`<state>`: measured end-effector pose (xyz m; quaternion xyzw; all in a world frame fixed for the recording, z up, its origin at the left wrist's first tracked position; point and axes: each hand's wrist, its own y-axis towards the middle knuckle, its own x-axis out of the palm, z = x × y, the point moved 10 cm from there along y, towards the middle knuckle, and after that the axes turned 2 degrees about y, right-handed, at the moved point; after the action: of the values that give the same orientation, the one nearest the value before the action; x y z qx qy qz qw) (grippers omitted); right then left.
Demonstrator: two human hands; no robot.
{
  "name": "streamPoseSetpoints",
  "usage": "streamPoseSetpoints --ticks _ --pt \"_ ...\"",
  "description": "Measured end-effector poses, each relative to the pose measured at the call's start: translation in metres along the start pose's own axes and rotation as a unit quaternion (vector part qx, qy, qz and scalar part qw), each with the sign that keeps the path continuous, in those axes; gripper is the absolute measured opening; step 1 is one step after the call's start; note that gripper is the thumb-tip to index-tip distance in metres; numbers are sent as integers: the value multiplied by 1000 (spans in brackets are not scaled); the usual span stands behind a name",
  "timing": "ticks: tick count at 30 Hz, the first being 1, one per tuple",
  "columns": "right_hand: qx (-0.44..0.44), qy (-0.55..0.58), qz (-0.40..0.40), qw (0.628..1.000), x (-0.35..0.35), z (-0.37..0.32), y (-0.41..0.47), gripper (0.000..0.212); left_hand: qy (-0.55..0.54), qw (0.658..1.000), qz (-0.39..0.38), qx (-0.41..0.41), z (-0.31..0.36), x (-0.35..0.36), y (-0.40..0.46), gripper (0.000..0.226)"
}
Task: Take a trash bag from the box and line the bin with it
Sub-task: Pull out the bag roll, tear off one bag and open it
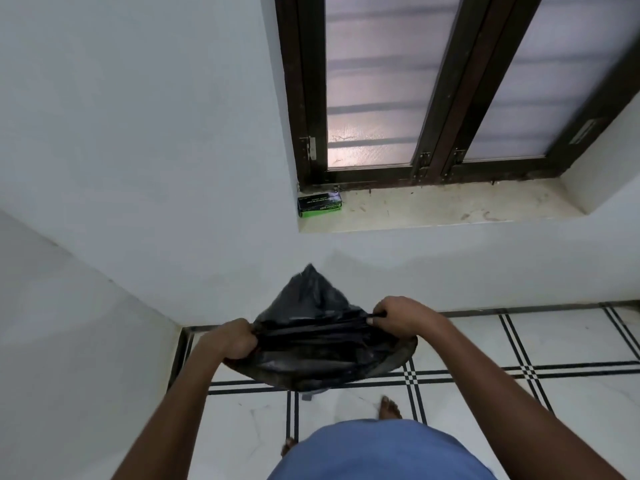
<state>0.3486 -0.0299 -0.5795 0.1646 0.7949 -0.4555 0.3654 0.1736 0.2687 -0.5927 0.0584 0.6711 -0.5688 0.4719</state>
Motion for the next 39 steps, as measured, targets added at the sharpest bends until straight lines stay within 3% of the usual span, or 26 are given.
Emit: streamPoseSetpoints --ticks 1,3,4,6,8,9,11,13,15,21,25,27,29,30,31,33,34,35,37,39 --pt "-12 29 52 998 -13 -4 0 33 -37 999 20 -9 -1 -6 -3 28" --pt "-36 96 223 969 -58 -16 -12 32 -150 975 160 -42 -2 -45 -18 26" --pt "-59 134 318 937 -83 -24 -26 29 -200 941 268 -52 0 -72 -35 25" --pt "-130 201 486 840 -123 -43 -69 25 -285 840 462 -22 11 -118 -86 35" --pt "-190 185 581 770 -141 -61 -103 32 -290 764 574 50 29 -143 -130 51" --pt "-201 160 588 767 -141 -64 -106 36 -269 759 589 72 35 -146 -136 55" --pt "-174 113 532 821 -121 -58 -80 40 -208 805 549 83 42 -137 -120 49" --pt "-127 98 423 892 -86 -40 -46 38 -162 878 446 62 36 -110 -83 32" --pt "-103 133 360 918 -59 -21 -35 34 -234 908 345 43 24 -82 -57 20" --pt "-66 171 334 925 -49 -6 -41 29 -474 854 214 22 17 -59 -40 24" --pt "35 70 317 945 -50 -4 -44 38 -495 841 211 53 28 -71 -46 18" --pt "59 -1 318 946 -58 -12 -53 68 -498 841 201 73 35 -76 -49 16" --pt "-8 -3 310 951 -63 -40 -60 105 -503 839 184 91 43 -79 -51 16" --pt "-42 1 309 950 -63 -55 -62 108 -503 840 178 100 47 -81 -53 16" --pt "-68 5 314 947 -63 -65 -66 97 -500 841 176 108 51 -84 -56 15" --pt "-98 28 333 938 -66 -73 -71 47 -493 842 174 132 59 -88 -62 12" --pt "-102 83 324 937 -67 -71 -73 24 -489 844 165 146 61 -89 -63 11" --pt "-102 166 292 936 -64 -66 -72 15 -484 848 142 163 65 -86 -64 20" --pt "-102 349 237 901 -62 -60 -77 20 -434 877 68 192 69 -70 -60 45" --pt "-84 522 182 829 -60 -50 -83 24 -289 935 9 208 72 -49 -56 46"
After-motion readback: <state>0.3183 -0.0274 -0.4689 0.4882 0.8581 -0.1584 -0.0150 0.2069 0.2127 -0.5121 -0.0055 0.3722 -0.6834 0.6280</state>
